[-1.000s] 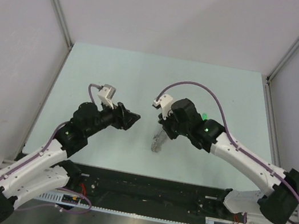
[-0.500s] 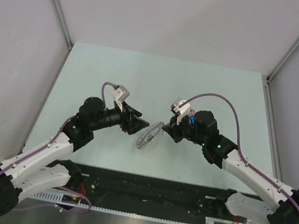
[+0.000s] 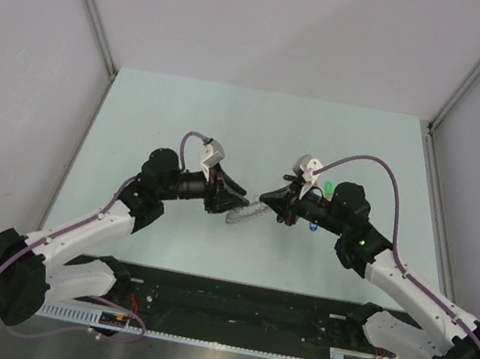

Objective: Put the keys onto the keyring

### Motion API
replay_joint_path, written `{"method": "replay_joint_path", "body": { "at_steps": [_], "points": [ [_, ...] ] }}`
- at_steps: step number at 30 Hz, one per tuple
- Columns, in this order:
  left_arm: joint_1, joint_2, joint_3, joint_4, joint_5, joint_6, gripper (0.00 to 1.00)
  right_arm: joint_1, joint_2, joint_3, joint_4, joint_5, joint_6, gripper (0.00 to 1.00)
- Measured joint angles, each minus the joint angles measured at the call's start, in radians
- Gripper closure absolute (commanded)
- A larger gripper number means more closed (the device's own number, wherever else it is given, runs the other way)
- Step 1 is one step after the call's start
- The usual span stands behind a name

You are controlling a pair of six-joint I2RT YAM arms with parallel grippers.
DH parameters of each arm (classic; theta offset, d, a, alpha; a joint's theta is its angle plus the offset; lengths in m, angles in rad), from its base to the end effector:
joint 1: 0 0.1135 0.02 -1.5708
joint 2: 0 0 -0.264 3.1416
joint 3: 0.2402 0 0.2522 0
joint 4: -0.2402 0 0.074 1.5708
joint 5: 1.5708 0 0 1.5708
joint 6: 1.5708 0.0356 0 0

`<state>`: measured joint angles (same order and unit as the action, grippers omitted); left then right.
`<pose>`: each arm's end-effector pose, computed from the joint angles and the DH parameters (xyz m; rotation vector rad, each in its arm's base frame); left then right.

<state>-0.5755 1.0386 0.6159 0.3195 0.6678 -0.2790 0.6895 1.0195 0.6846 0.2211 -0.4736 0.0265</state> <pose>0.1855 -0.1466 0.2847 0.7842 1.6175 -1.1827 0.1731 0.1638 0.3025 -0.9103 1.5065 0.9269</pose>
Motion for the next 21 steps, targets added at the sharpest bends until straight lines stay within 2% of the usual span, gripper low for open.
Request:
{"method": "replay_joint_path", "body": {
  "at_steps": [8,11,21],
  "points": [
    [0.000,0.078,0.003,0.100,0.133,-0.001,0.66,-0.003,-0.012,0.000,0.021,-0.049,0.008,1.00],
    [0.000,0.096,0.003,0.131,0.177,-0.008,0.72,-0.003,-0.013,0.000,0.024,-0.063,0.008,1.00],
    [-0.008,0.113,0.009,0.164,0.222,-0.010,0.87,-0.003,-0.013,0.000,0.040,-0.097,0.009,1.00]
  ]
}}
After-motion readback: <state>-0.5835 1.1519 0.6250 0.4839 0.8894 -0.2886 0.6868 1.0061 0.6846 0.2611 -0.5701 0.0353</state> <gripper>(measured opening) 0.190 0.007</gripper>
